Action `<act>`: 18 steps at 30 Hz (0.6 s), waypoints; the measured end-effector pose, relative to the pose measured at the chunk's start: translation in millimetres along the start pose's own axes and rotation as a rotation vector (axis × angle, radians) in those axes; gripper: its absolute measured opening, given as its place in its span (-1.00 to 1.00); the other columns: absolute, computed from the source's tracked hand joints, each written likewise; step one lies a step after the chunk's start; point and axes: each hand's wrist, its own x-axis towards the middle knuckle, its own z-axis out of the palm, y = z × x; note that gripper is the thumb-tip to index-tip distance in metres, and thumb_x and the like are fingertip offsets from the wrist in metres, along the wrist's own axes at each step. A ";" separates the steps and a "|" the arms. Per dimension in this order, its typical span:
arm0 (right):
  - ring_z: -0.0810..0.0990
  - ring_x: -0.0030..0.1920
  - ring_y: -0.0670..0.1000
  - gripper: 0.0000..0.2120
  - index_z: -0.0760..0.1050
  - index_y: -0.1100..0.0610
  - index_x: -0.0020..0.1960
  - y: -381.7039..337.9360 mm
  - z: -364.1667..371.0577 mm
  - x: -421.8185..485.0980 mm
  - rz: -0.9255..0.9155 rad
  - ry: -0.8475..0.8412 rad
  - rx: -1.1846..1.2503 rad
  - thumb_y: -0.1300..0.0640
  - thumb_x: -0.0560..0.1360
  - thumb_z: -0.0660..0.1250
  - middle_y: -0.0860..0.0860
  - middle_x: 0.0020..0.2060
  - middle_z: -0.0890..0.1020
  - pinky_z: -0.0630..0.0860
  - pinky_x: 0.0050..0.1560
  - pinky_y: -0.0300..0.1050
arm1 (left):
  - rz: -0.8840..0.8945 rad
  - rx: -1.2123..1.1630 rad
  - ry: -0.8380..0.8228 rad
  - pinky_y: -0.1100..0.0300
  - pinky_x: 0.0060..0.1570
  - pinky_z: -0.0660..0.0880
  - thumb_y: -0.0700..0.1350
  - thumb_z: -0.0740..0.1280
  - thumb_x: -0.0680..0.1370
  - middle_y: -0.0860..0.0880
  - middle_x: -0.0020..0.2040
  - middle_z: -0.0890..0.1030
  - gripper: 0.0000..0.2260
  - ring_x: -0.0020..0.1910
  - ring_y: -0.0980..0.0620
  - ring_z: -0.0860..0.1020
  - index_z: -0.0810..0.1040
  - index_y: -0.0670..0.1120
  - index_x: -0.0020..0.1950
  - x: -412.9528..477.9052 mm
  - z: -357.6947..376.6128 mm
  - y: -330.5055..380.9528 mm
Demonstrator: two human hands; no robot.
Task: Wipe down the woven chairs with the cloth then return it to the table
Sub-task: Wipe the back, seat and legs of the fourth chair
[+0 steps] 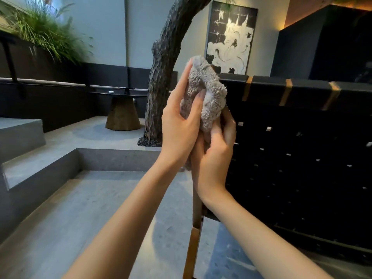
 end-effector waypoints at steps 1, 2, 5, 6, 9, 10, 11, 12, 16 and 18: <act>0.45 0.29 -0.04 -0.67 0.45 0.02 0.32 2.0 1.7 -0.1 0.036 0.042 0.080 0.07 0.57 0.23 -0.04 0.27 0.49 0.37 0.31 -0.19 | 0.011 0.021 0.009 0.27 0.30 0.34 -0.25 0.24 0.60 0.08 0.35 0.43 -0.55 0.34 0.18 0.40 0.27 -0.12 0.48 -1.7 0.1 -4.8; 0.48 0.24 -0.06 -0.71 0.48 -0.07 0.26 4.2 2.0 0.3 0.066 0.083 0.151 -0.04 0.55 0.26 -0.09 0.20 0.51 0.43 0.21 -0.22 | 0.022 0.034 0.009 0.21 0.33 0.34 -0.24 0.23 0.60 0.06 0.36 0.42 -0.55 0.35 0.16 0.39 0.26 -0.12 0.49 -3.0 0.0 -8.7; 0.52 0.15 -0.16 -0.72 0.46 -0.28 0.10 17.4 -1.8 -3.2 0.032 0.084 0.111 -0.32 0.43 0.28 -0.26 0.05 0.49 0.51 0.03 -0.29 | 0.022 0.035 0.002 0.08 0.38 0.32 -0.24 0.21 0.61 0.01 0.39 0.40 -0.55 0.37 0.10 0.38 0.23 -0.14 0.49 -12.9 -1.4 -22.0; 0.52 0.13 -0.19 -0.73 0.45 -0.31 0.07 25.2 -5.0 -6.1 -0.042 0.081 -0.032 -0.34 0.41 0.28 -0.31 0.02 0.48 0.50 0.02 -0.33 | 0.016 0.039 0.008 0.11 0.38 0.32 -0.24 0.21 0.60 0.04 0.37 0.40 -0.55 0.36 0.12 0.38 0.23 -0.15 0.49 -17.9 -2.0 -27.0; 0.53 0.11 -0.23 -0.78 0.45 -0.30 0.05 51.6 -18.4 -23.1 -0.106 0.021 -0.146 -0.28 0.44 0.32 -0.36 0.00 0.45 0.49 0.00 -0.39 | -0.022 0.052 0.017 0.28 0.34 0.29 -0.26 0.21 0.60 0.14 0.31 0.38 -0.57 0.35 0.22 0.35 0.24 -0.11 0.47 -41.8 -3.0 -45.9; 0.52 0.12 -0.23 -0.79 0.45 -0.29 0.05 60.7 -24.6 -29.5 -0.122 -0.009 -0.242 -0.27 0.45 0.32 -0.36 0.00 0.45 0.50 0.00 -0.35 | -0.040 0.052 0.014 0.32 0.32 0.28 -0.26 0.21 0.61 0.17 0.30 0.38 -0.57 0.34 0.25 0.34 0.24 -0.08 0.46 -51.7 -3.4 -52.7; 0.52 0.12 -0.22 -0.81 0.45 -0.27 0.06 69.4 -28.7 -36.7 -0.081 -0.028 -0.226 -0.24 0.47 0.32 -0.35 0.00 0.45 0.52 0.00 -0.28 | -0.066 0.052 0.010 0.34 0.31 0.29 -0.26 0.21 0.61 0.15 0.29 0.39 -0.58 0.34 0.25 0.35 0.25 -0.06 0.44 -62.2 -4.3 -60.3; 0.52 0.13 -0.20 -0.82 0.45 -0.25 0.07 80.8 -35.1 -45.4 -0.061 -0.037 -0.263 -0.21 0.49 0.31 -0.33 0.01 0.45 0.52 0.02 -0.20 | -0.099 0.056 0.002 0.31 0.32 0.31 -0.26 0.21 0.61 0.10 0.30 0.42 -0.60 0.34 0.21 0.36 0.27 -0.06 0.43 -72.9 -5.4 -68.5; 0.39 0.21 -0.22 -0.73 0.43 0.06 0.27 114.0 -61.2 -89.4 0.027 -0.194 -0.377 0.09 0.58 0.26 -0.23 0.10 0.36 0.31 0.27 -0.34 | -0.274 0.116 -0.025 0.04 0.31 0.37 -0.30 0.20 0.60 -0.14 0.25 0.48 -0.68 0.30 -0.04 0.44 0.41 -0.22 0.36 -125.0 -10.6 -104.9; 0.38 0.22 -0.24 -0.69 0.39 0.12 0.33 129.9 -74.7 -110.5 0.170 -0.298 -0.402 0.17 0.60 0.24 -0.21 0.17 0.37 0.29 0.25 -0.42 | -0.382 0.127 -0.077 0.02 0.30 0.37 -0.29 0.18 0.61 -0.13 0.24 0.49 -0.70 0.28 -0.02 0.44 0.43 -0.22 0.34 -151.3 -15.4 -121.9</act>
